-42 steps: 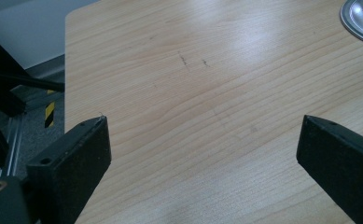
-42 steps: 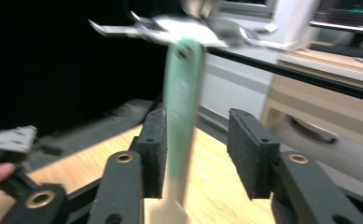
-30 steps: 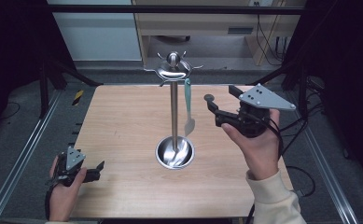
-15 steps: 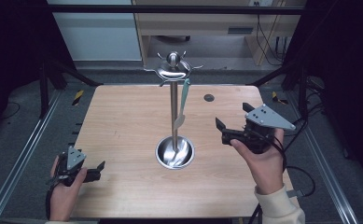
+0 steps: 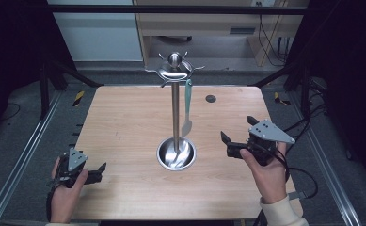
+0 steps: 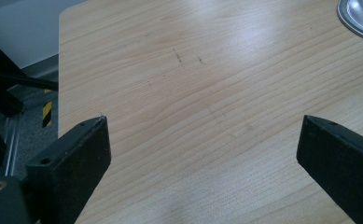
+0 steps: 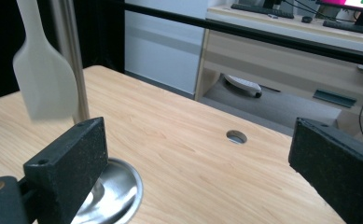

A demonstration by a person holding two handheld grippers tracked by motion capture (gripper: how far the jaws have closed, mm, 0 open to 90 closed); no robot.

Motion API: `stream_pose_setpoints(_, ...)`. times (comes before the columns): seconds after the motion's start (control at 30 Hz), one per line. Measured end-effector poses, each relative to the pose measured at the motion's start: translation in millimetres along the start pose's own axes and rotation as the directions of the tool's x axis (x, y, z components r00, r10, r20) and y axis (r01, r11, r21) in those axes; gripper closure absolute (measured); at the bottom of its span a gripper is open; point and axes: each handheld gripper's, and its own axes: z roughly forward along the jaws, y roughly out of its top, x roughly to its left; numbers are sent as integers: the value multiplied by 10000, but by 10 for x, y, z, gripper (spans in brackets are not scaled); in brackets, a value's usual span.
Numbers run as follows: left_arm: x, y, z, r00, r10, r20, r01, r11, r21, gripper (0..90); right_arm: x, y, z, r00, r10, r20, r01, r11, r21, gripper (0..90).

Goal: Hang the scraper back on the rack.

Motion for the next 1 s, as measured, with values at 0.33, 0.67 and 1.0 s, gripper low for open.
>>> stream_pose_setpoints(0.33, -4, -1, 3, 10000, 31, 23, -31, 10000, 28, 26, -107, -308, -30, 9993, 174, 338, -197, 9975, 686, 81)
stream_pose_setpoints(0.67, -11, -1, 9, 10000, 65, 31, -66, 10000, 45, 26, -153, -563, -21, 9984, 96, 557, -164, 9923, 1231, 87)
stream_pose_setpoints(1.0, -12, -2, 8, 10000, 1, 38, -1, 10000, 24, 26, -123, -758, 172, 9992, 98, 375, -161, 9851, 1714, 95)
